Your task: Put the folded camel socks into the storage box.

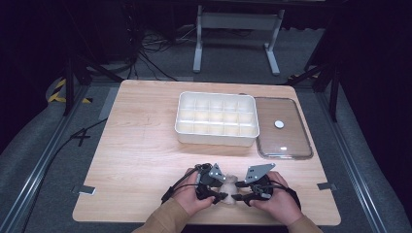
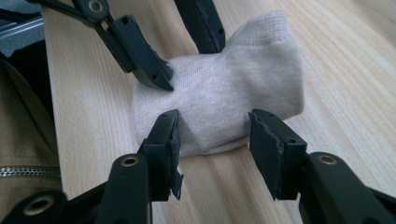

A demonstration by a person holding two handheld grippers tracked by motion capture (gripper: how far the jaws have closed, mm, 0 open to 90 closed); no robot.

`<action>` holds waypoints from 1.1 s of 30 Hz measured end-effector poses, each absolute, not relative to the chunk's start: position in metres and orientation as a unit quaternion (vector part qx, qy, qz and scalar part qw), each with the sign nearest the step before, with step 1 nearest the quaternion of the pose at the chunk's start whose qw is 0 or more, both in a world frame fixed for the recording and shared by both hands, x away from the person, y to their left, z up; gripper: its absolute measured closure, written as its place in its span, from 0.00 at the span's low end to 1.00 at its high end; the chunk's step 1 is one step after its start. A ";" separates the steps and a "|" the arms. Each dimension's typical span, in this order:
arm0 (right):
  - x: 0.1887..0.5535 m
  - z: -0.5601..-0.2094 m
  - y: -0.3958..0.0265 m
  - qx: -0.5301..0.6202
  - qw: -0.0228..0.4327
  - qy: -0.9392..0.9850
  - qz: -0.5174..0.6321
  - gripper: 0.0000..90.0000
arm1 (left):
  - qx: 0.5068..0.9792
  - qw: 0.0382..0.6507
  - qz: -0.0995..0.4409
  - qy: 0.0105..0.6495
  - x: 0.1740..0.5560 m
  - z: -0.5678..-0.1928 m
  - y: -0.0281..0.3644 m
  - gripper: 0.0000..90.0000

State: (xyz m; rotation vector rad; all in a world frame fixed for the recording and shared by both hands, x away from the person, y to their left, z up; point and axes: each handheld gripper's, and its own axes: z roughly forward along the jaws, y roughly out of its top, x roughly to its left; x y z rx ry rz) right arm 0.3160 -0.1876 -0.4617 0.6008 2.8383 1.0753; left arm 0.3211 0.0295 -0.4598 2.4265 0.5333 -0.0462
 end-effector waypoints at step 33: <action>0.338 -0.461 -0.164 0.315 0.011 0.888 0.333 0.49 | 0.915 0.323 0.027 0.242 0.306 -0.463 0.032 0.61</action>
